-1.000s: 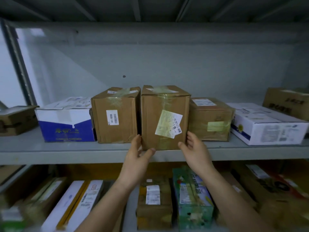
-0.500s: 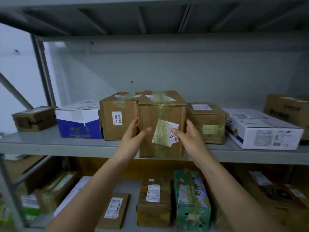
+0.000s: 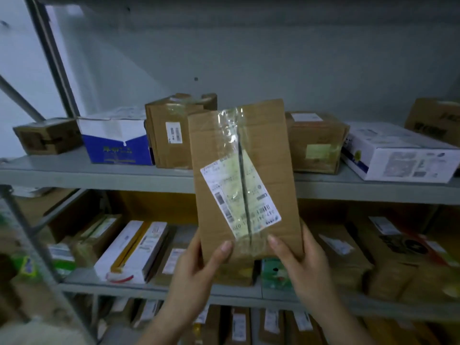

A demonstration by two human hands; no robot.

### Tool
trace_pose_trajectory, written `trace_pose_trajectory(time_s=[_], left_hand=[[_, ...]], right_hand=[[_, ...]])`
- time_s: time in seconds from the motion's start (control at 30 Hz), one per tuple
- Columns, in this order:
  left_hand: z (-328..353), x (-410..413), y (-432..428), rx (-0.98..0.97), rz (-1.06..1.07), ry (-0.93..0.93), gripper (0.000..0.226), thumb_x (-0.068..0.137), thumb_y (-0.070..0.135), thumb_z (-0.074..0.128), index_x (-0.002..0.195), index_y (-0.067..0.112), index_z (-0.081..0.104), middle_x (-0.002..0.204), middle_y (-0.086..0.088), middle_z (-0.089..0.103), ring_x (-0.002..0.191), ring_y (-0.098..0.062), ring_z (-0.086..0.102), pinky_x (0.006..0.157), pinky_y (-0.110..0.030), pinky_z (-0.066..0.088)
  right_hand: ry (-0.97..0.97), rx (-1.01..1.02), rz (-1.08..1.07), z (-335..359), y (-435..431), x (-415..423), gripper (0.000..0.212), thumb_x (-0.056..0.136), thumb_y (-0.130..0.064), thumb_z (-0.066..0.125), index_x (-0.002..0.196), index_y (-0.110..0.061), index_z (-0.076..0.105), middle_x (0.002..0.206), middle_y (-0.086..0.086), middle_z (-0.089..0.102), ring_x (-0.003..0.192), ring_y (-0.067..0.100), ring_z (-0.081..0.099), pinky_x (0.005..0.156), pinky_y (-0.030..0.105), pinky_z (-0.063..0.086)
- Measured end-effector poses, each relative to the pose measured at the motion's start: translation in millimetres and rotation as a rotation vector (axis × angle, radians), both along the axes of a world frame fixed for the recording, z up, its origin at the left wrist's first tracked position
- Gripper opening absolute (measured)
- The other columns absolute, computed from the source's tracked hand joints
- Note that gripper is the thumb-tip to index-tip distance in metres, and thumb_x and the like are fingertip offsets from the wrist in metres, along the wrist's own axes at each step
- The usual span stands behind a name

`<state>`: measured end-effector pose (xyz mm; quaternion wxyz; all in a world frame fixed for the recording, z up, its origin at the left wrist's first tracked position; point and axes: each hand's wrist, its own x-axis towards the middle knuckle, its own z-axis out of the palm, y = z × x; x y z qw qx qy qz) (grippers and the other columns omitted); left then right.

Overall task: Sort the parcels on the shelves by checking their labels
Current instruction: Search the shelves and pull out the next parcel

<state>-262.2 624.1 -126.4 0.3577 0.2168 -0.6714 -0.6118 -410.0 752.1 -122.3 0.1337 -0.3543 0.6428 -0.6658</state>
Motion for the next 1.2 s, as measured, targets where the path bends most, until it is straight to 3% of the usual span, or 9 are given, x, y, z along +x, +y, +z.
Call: trace_pose_trajectory(time_s=[0.1,0.2,0.33,0.5,0.77,0.97,1.1,1.2], left_hand=[[-27.6,12.7,9.5,0.003,-0.017,0.001,0.050,0.086,0.047,0.074,0.128,0.024,0.063,0.119,0.006,0.075,0.112,-0.014,0.070,0.095,-0.033,0.057],[-45.6,22.9,18.0,0.007,-0.022,-0.023,0.046,0.090,0.045,0.072,0.131,0.026,0.062,0.122,0.008,0.074,0.114,-0.012,0.069,0.093,-0.027,0.056],[-61.7,31.0,25.9,0.009,-0.003,-0.035,0.051,0.085,0.046,0.067,0.130,0.022,0.063,0.121,0.004,0.074,0.114,-0.016,0.070,0.093,-0.030,0.057],[-63.3,35.1,28.7,0.004,0.007,-0.052,0.049,0.086,0.045,0.065,0.128,0.021,0.063,0.118,0.005,0.075,0.111,-0.014,0.070,0.088,-0.023,0.055],[-62.3,34.8,30.9,0.012,-0.002,-0.035,0.049,0.086,0.046,0.065,0.128,0.022,0.063,0.118,0.002,0.075,0.112,-0.018,0.070,0.090,-0.026,0.056],[-55.6,30.0,30.8,-0.002,-0.011,0.018,0.051,0.084,0.046,0.066,0.129,0.024,0.062,0.120,0.004,0.074,0.113,-0.017,0.070,0.091,-0.029,0.057],[-40.5,23.2,23.1,-0.054,0.005,0.033,0.051,0.082,0.049,0.068,0.128,0.027,0.062,0.118,0.005,0.074,0.112,-0.017,0.070,0.089,-0.031,0.058],[-7.8,12.4,7.6,-0.097,0.026,0.046,0.052,0.083,0.054,0.067,0.128,0.027,0.062,0.114,0.007,0.076,0.107,-0.017,0.072,0.089,-0.038,0.059]], right_hand=[[-0.020,0.008,-0.001,-31.9,13.3,13.0,0.046,0.081,-0.039,0.069,0.125,-0.037,0.059,0.115,-0.022,0.071,0.107,-0.002,0.067,0.090,0.025,0.054],[-0.055,0.003,-0.003,-52.4,21.3,25.6,0.044,0.085,-0.034,0.066,0.127,-0.034,0.058,0.118,-0.019,0.071,0.110,0.001,0.066,0.092,0.026,0.054],[-0.093,0.006,0.020,-63.8,26.9,35.5,0.044,0.089,-0.027,0.064,0.132,-0.024,0.058,0.117,-0.013,0.072,0.110,0.004,0.067,0.087,0.017,0.053],[-0.112,-0.004,0.010,-69.5,28.4,41.0,0.047,0.088,-0.025,0.063,0.135,-0.020,0.057,0.117,-0.012,0.073,0.109,0.004,0.068,0.086,0.015,0.053],[-0.096,-0.047,0.019,-69.2,30.2,39.9,0.044,0.088,-0.026,0.063,0.132,-0.021,0.058,0.118,-0.011,0.072,0.111,0.008,0.067,0.088,0.018,0.054],[-0.091,-0.066,0.028,-62.0,31.2,37.0,0.044,0.089,-0.027,0.063,0.132,-0.027,0.057,0.121,-0.009,0.071,0.114,0.009,0.067,0.097,0.032,0.056],[-0.032,-0.021,0.062,-46.8,29.5,25.9,0.047,0.090,-0.036,0.067,0.134,-0.040,0.052,0.125,-0.015,0.068,0.117,0.005,0.064,0.104,0.041,0.052],[0.072,0.029,0.166,-21.2,24.5,6.6,0.077,0.084,-0.048,0.075,0.149,-0.044,0.034,0.140,-0.015,0.058,0.131,0.007,0.055,0.111,0.046,0.045]])
